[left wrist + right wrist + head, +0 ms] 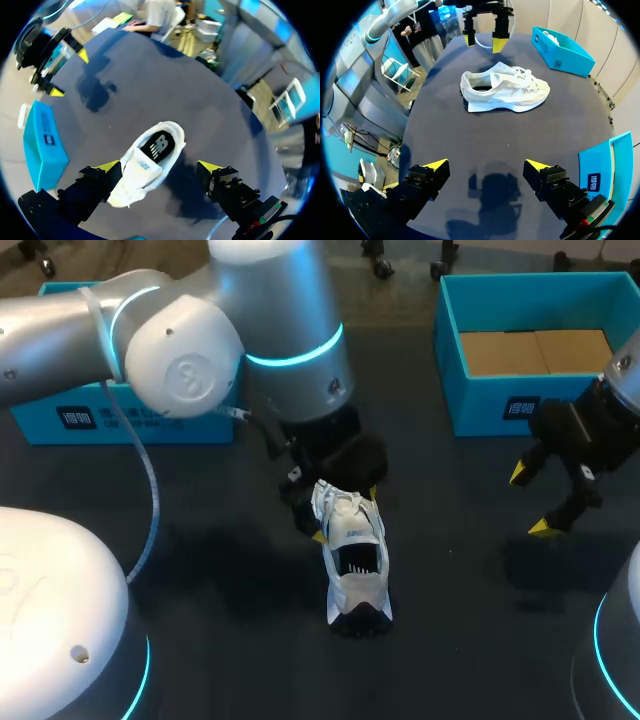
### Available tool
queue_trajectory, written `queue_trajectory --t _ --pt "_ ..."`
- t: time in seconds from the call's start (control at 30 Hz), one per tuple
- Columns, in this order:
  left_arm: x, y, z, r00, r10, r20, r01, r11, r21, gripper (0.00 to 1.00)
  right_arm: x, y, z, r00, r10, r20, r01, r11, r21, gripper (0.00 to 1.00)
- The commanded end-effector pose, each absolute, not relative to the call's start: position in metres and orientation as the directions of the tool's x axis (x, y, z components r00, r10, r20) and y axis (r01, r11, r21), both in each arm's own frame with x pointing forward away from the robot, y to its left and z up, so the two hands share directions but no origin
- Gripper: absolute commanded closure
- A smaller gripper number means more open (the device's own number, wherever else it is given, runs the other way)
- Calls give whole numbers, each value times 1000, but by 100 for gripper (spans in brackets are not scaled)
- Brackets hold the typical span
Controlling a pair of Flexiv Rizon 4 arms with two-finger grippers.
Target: Take the shoe out of the shoebox, open the shoe tongue, remove and reinsert the insole, then place the shoe into the shoebox
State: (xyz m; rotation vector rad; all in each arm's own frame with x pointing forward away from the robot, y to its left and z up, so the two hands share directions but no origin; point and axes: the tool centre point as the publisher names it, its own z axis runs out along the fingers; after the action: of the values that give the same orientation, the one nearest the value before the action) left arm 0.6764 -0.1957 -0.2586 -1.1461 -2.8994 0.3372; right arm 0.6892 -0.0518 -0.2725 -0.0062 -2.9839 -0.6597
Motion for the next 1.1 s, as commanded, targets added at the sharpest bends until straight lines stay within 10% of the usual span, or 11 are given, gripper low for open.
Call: queue_trajectory --t 0.03,1.1 --pt "664 -189 -256 -856 419 -301 456 888 -61 0 689 -51 -273 -996 -14 85 23 908 418 0" --pt "604 -221 -331 -998 48 -37 51 993 -109 0 689 -51 -273 -996 -14 85 23 908 418 0"
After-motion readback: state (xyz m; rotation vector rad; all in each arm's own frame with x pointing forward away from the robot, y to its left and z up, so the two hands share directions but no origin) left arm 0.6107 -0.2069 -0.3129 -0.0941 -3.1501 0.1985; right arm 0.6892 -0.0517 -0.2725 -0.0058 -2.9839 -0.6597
